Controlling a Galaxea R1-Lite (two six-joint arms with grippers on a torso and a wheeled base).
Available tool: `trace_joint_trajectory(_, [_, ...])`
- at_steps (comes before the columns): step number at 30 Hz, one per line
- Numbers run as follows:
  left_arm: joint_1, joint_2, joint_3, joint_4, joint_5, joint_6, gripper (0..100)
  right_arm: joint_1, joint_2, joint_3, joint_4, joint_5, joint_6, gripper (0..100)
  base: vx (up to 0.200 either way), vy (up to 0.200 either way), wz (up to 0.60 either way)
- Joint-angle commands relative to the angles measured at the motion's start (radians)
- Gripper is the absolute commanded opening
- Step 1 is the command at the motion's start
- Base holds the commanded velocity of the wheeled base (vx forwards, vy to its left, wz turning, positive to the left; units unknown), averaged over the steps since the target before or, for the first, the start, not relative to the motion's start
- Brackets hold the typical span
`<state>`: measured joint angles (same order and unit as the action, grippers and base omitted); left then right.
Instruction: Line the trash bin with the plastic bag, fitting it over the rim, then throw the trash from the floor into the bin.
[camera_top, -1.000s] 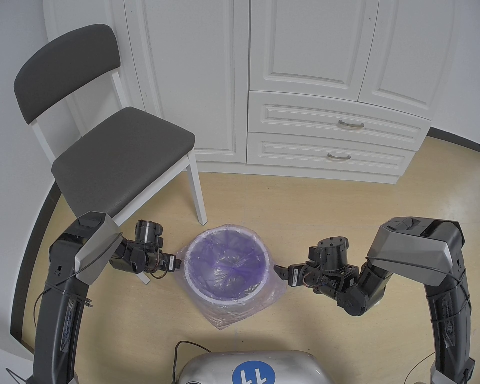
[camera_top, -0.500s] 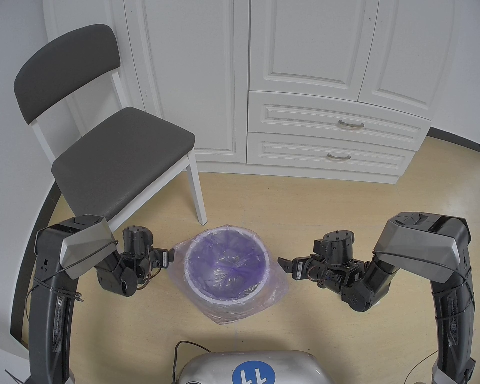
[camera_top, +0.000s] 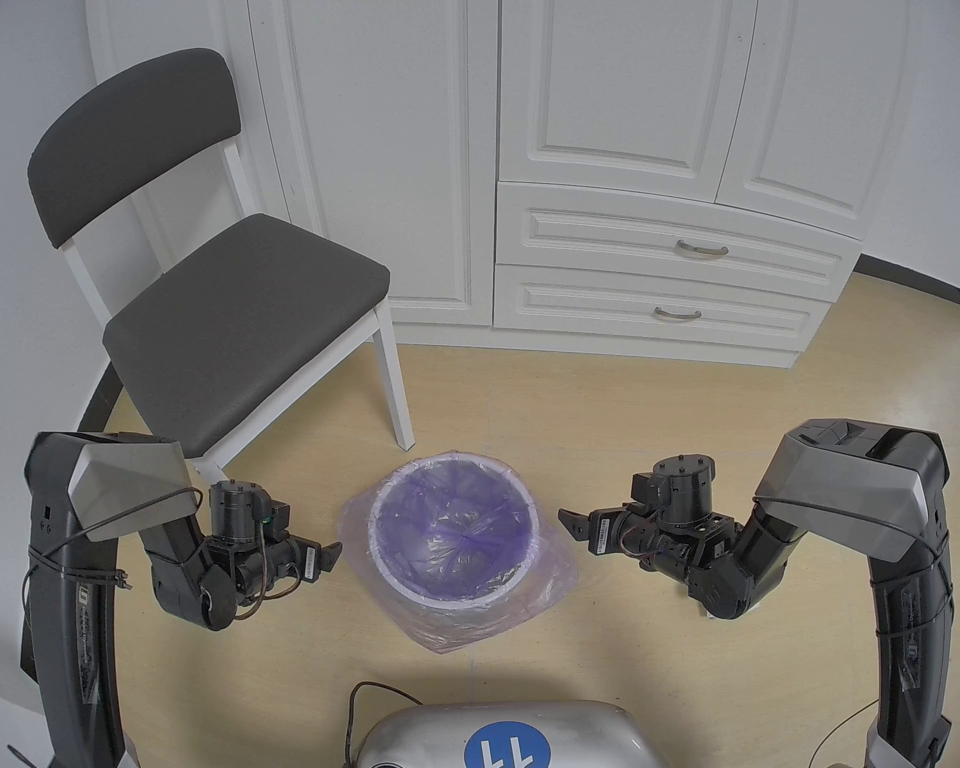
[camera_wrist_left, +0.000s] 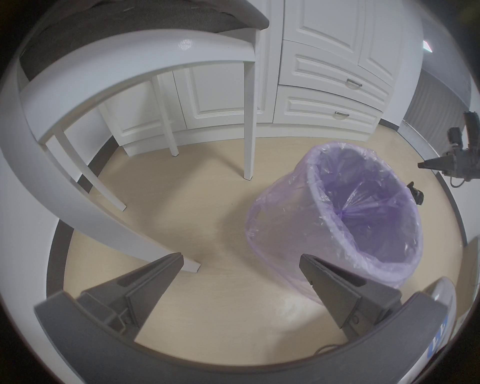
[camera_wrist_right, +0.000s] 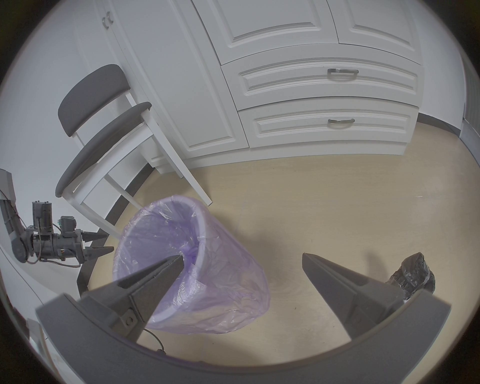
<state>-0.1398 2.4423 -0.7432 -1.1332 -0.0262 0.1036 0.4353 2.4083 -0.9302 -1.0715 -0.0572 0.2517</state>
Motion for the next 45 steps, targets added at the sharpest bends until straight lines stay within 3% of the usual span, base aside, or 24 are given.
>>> trace_joint_trajectory(1, [0.016,-0.034,0.022,0.044,-0.028,0.044,100,-0.003,0.000,0.002,0.001,0.002,-0.014,100,0.000,0.000,0.00])
trace_joint_trajectory(4, [0.026,-0.017,-0.016,0.128,-0.034,0.107,100,-0.003,0.005,0.002,-0.001,0.002,-0.014,100,0.000,0.000,0.00])
trace_joint_trajectory(13, [0.025,0.089,-0.277,0.328,-0.034,0.123,100,-0.023,0.022,-0.001,-0.001,0.023,-0.031,100,0.000,0.000,0.00])
trace_joint_trajectory(22, [-0.001,0.141,-0.573,0.691,-0.098,0.123,100,-0.056,0.037,-0.018,0.001,0.048,-0.037,100,0.000,0.000,0.00])
trace_joint_trajectory(24, [-0.001,0.144,-0.584,0.704,-0.098,0.123,100,-0.056,0.037,-0.019,0.001,0.048,-0.037,100,0.000,0.000,0.00])
trace_joint_trajectory(27, [-0.014,0.198,-0.783,0.877,-0.100,0.123,100,-0.064,0.049,-0.032,0.002,0.056,-0.038,100,0.000,0.000,0.00])
trace_joint_trajectory(31, [-0.014,0.294,-0.930,0.926,-0.089,0.168,100,-0.075,0.057,-0.032,0.001,0.059,-0.060,100,0.000,0.000,0.00])
trace_joint_trajectory(34, [-0.009,0.334,-0.964,0.932,-0.095,0.203,100,-0.078,0.057,-0.032,0.002,0.063,-0.061,100,0.000,0.000,0.00])
trace_joint_trajectory(45, [-0.014,0.442,-1.160,1.053,-0.100,0.196,100,-0.086,0.077,-0.035,0.001,0.082,-0.065,100,0.000,0.000,0.00])
